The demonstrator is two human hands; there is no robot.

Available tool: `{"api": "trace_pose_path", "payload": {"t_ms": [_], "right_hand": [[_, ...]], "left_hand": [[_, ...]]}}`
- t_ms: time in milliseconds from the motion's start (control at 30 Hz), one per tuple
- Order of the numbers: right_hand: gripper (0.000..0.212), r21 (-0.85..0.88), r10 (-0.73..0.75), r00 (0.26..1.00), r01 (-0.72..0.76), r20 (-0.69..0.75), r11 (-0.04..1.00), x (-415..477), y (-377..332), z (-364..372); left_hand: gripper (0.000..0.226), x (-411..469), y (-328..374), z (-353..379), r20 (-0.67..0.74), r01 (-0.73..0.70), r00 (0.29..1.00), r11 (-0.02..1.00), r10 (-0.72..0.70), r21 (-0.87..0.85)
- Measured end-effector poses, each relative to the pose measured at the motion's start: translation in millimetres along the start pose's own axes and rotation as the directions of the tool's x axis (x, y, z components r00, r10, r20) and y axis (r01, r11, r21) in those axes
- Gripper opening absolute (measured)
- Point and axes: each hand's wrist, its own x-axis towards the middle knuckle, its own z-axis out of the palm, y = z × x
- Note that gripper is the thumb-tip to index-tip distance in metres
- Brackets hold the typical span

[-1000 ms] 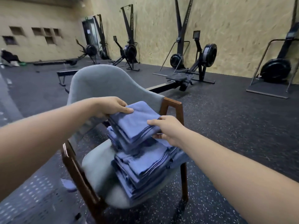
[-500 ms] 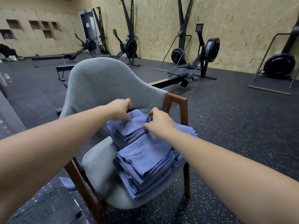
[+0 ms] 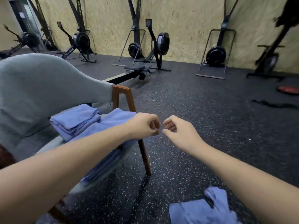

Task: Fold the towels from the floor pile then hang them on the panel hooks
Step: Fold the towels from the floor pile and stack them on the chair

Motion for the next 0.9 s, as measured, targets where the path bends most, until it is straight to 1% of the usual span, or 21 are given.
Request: {"api": "trace_pose_path", "payload": {"t_ms": [100, 200, 333, 433, 533, 667, 733, 800, 900], "right_hand": [[0.011, 0.003, 0.147, 0.989, -0.147, -0.016, 0.989, -48.7, 57.2, -16.4], [0.007, 0.031, 0.299, 0.954, -0.299, -0.016, 0.954, -99.6, 113.3, -15.1], [0.007, 0.072, 0.468, 0.883, -0.465, -0.034, 0.882, -165.3, 176.9, 12.6], [0.007, 0.074, 0.561, 0.828, -0.56, 0.006, 0.825, -211.0, 214.0, 44.5], [0.01, 0.039, 0.622, 0.78, -0.625, 0.07, 0.779, -257.1, 244.6, 84.5], [0.013, -0.042, 0.709, 0.696, -0.709, 0.113, 0.704, -317.8, 267.4, 134.1], [0.014, -0.106, 0.735, 0.659, -0.729, 0.158, 0.676, -346.6, 271.4, 157.0], [0.016, -0.144, 0.733, 0.642, -0.723, 0.224, 0.676, -372.6, 270.2, 178.7], [0.023, -0.188, 0.717, 0.64, -0.695, 0.278, 0.694, -402.2, 265.8, 205.8]], "left_hand": [[0.017, 5.2, 40.0, 61.2, 0.1, -0.014, 0.995, 0.997, 0.021, -0.07], [0.016, 1.7, 70.6, 129.6, 0.211, 0.001, 0.977, 0.992, 0.026, -0.127], [0.018, -17.3, 95.1, 221.7, 0.342, 0.046, 0.94, 0.986, 0.012, -0.162], [0.016, -38.3, 98.5, 283.5, 0.42, 0.085, 0.908, 0.982, -0.007, -0.167], [0.016, -67.4, 94.1, 340.2, 0.505, 0.134, 0.862, 0.98, -0.042, -0.148], [0.026, -112.2, 77.9, 406.1, 0.603, 0.197, 0.788, 0.979, -0.123, -0.058], [0.028, -135.5, 65.3, 432.2, 0.619, 0.246, 0.764, 0.969, -0.182, -0.018], [0.031, -159.9, 49.4, 455.5, 0.625, 0.302, 0.74, 0.953, -0.251, 0.025], [0.036, -193.3, 27.9, 483.2, 0.592, 0.395, 0.725, 0.917, -0.353, 0.063]]}}
